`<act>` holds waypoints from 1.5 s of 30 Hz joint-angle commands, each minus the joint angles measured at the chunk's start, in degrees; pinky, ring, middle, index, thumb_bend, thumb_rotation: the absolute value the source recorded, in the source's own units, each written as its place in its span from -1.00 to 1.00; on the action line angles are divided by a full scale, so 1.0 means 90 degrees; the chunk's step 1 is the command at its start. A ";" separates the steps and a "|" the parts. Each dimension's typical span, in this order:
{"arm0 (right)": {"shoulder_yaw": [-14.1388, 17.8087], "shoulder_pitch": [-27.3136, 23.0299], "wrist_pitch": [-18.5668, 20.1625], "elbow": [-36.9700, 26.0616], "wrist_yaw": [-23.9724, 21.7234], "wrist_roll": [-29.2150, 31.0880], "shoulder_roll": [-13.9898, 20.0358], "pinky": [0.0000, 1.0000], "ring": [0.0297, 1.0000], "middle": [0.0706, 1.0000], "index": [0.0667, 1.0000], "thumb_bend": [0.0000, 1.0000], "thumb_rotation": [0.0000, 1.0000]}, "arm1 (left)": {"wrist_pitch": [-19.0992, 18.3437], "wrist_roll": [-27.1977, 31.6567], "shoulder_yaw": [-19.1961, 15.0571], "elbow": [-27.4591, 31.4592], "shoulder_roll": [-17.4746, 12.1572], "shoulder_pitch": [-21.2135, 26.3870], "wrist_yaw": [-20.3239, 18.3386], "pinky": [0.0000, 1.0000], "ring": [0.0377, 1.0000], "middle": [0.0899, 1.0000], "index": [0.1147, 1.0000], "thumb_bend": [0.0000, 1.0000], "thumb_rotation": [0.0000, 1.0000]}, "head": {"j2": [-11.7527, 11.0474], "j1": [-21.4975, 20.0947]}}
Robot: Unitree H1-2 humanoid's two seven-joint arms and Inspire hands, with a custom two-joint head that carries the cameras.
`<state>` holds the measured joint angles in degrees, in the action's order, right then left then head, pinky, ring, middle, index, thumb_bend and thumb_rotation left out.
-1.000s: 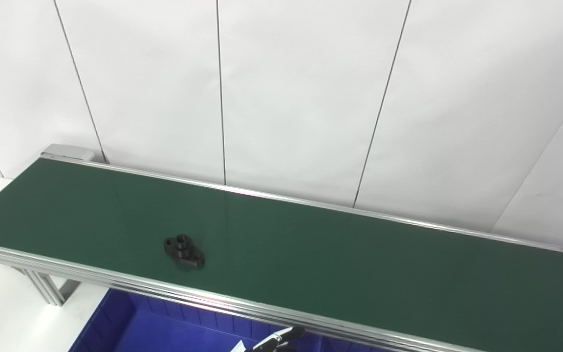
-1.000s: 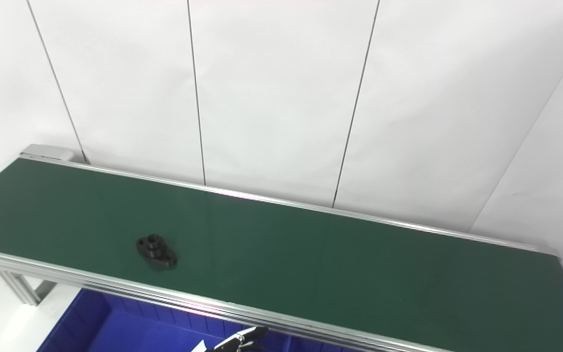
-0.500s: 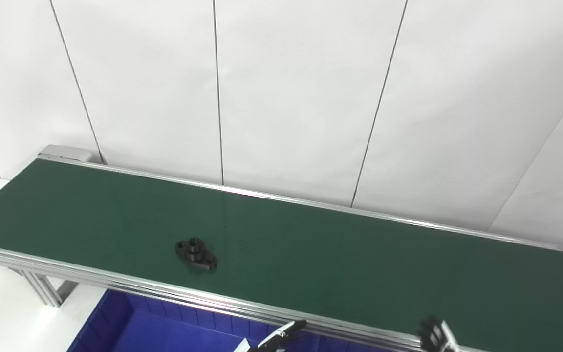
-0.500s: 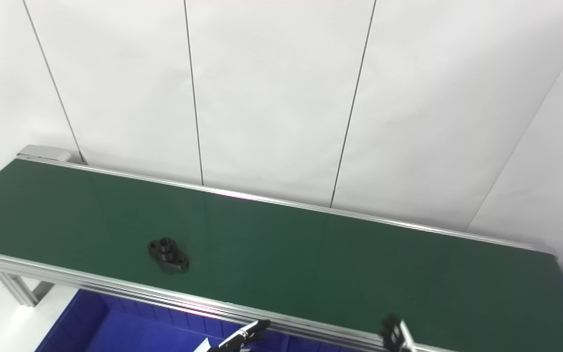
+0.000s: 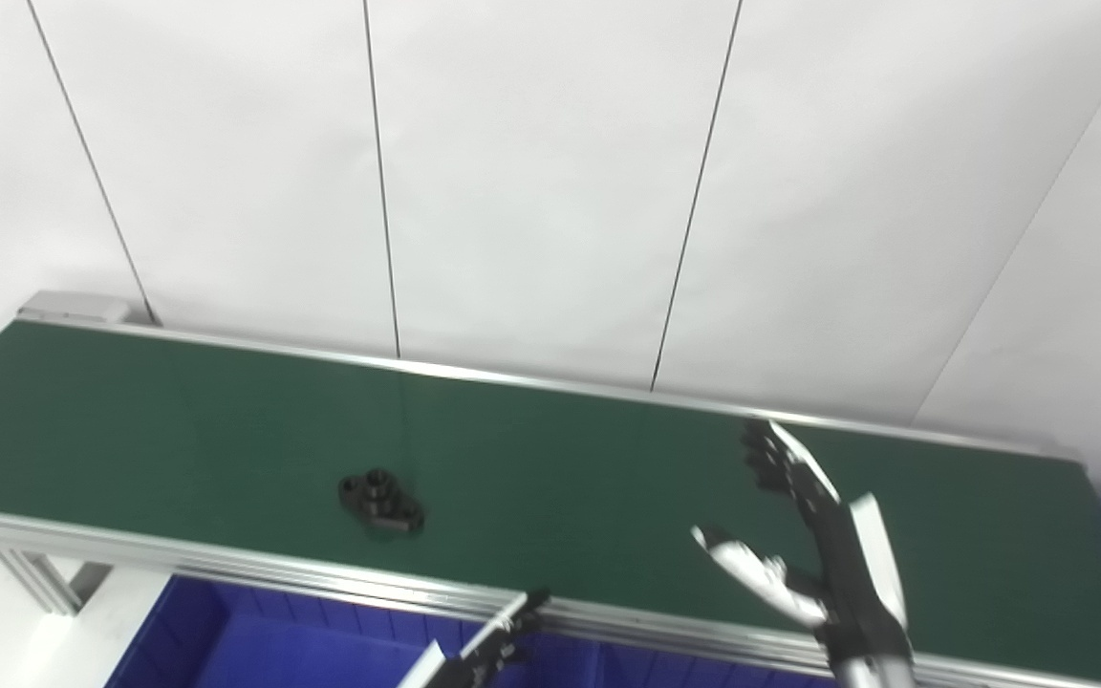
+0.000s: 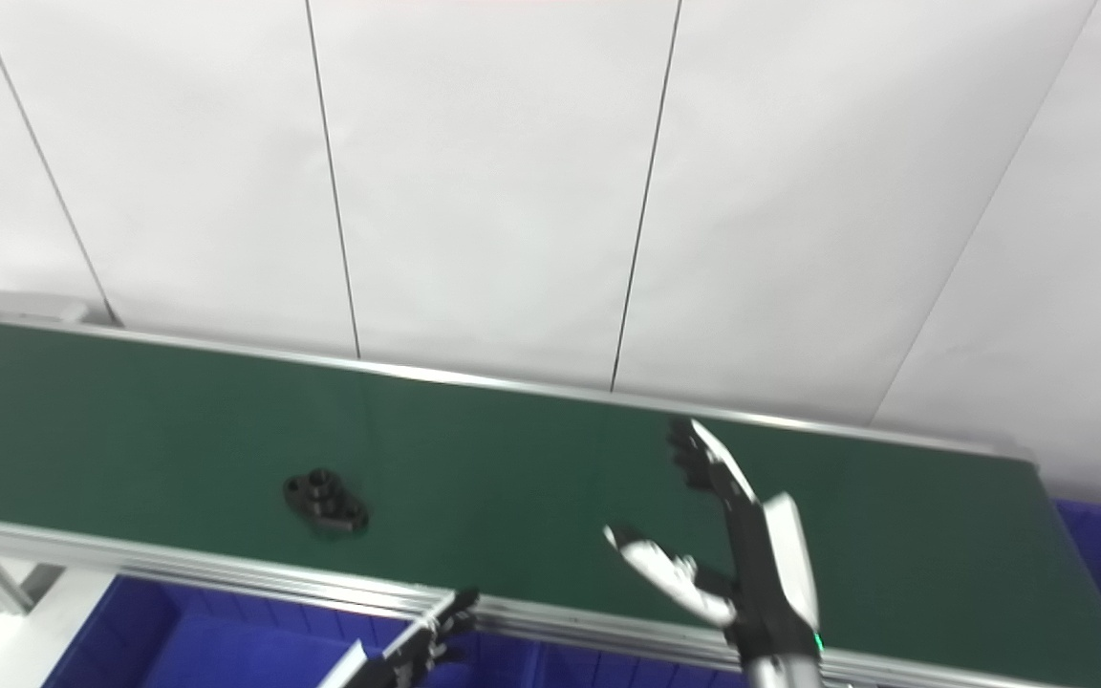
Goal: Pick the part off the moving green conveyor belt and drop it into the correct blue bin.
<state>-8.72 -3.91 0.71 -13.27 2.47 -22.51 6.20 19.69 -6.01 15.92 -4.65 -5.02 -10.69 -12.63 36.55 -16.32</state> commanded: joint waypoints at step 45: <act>-0.1598 -0.3907 0.2074 0.3501 -0.1188 -0.1705 -0.0326 0.43 0.64 0.74 0.72 0.70 -0.06 | -0.0213 0.0381 -0.0231 0.0371 -0.0324 0.0016 -0.0336 0.75 0.87 0.92 0.85 0.66 -0.18 | 0.0250 -0.0183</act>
<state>-22.90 -35.69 18.04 18.57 -8.51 -37.05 4.11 16.03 -2.50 13.67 -2.75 -8.26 -11.23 -15.90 38.85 -18.02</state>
